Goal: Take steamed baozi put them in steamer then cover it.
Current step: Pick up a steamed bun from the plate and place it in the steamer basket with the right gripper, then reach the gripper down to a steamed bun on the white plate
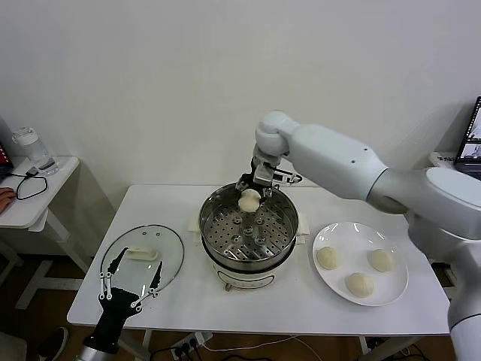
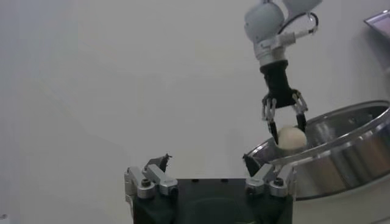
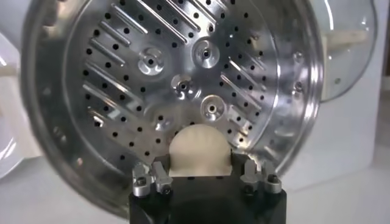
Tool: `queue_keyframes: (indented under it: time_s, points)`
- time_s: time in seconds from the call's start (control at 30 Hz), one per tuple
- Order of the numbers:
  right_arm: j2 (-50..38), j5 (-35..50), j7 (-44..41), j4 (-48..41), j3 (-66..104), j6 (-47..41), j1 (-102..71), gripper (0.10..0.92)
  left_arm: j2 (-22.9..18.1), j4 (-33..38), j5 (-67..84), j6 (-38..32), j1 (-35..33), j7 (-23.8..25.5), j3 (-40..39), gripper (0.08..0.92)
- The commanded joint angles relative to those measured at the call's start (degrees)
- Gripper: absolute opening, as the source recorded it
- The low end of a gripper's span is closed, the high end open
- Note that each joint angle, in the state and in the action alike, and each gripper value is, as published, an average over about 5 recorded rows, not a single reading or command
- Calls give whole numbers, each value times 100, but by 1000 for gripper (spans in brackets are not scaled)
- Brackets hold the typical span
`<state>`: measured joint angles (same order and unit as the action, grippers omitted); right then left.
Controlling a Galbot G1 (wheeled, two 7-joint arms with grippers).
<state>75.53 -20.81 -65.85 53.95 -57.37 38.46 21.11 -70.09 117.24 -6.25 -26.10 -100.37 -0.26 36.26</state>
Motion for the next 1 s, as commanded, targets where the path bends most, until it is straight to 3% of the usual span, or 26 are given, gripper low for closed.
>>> queue_keyframes:
  time_s: [0.03, 0.3, 0.43, 0.63, 0.83, 1.0]
  points:
    - [274, -394, 20, -355, 62, 110, -246, 693, 4, -19, 5, -28, -22, -27, 27, 823]
    - [213, -354, 19, -212, 75, 108, -236, 812, 16, -15, 33, -39, -34, -39, 75, 823]
    - [-198, 224, -188, 303, 117, -196, -5, 822, 3, 1, 31, -17, -24, -37, 55, 823]
    - [-1554, 2150, -755, 1423, 54, -1963, 722, 823, 2, 10, 11, 33, 22, -50, 32, 823]
    - [-2895, 3354, -786, 1535, -762, -3789, 1578, 823, 9, 37, -5, 81, 72, -54, -8, 823]
    - [-3692, 4059, -319, 1437, -1486, -4232, 1500, 823, 28, 63, -1, 97, 102, -62, -23, 823]
